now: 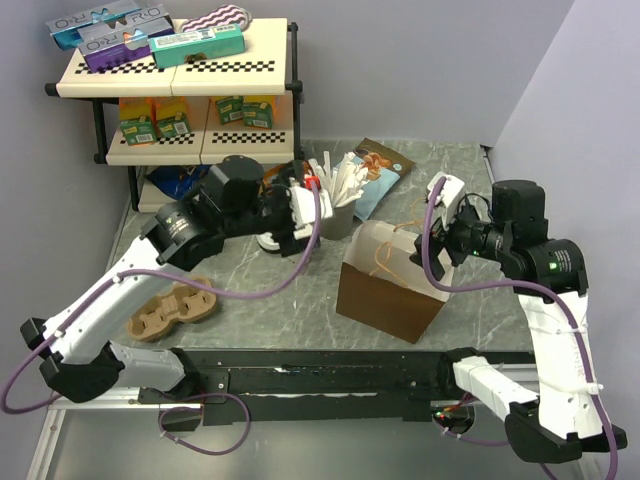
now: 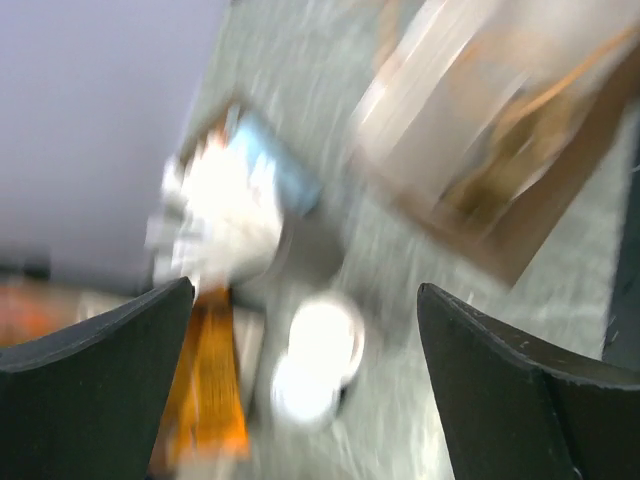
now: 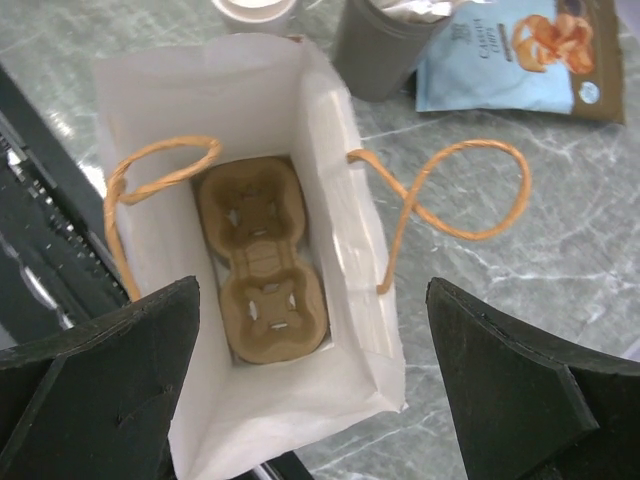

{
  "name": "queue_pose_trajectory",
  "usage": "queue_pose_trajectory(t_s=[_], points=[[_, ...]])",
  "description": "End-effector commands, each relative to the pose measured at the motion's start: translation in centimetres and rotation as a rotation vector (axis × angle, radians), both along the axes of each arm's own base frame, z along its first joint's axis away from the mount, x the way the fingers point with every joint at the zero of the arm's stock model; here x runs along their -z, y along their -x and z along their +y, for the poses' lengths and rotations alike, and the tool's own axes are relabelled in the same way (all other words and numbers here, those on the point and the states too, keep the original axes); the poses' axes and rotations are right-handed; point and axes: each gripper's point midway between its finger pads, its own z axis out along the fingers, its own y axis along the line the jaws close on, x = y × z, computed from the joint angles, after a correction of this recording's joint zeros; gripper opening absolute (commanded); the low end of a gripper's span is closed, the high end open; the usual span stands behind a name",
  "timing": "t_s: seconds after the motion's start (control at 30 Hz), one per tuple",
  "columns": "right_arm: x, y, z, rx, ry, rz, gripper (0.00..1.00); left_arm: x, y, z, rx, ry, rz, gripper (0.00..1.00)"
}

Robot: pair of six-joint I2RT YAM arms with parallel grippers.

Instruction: Pack the takeout coffee

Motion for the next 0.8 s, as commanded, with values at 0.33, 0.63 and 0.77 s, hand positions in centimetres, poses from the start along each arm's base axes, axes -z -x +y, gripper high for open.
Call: queue_pose_trajectory(t_s=[0.33,0.63,0.77], points=[[-3.5,-2.3,-1.1,0.129,-0.032,-0.121,1.00,13.0,-10.0,6.8,-0.512,-0.267,0.365,0.99],[-3.0,-1.5,-1.4,0.117,-0.006,-0.109,1.00,18.1,-13.1,3.6,-0.394,-0.358,0.423,0.99],[-2.7,-1.1,-1.3,0.111,-0.011,-0.094,1.00,18.9,-14.0,2.8,-0.367,-0.377,0.424,0.99]])
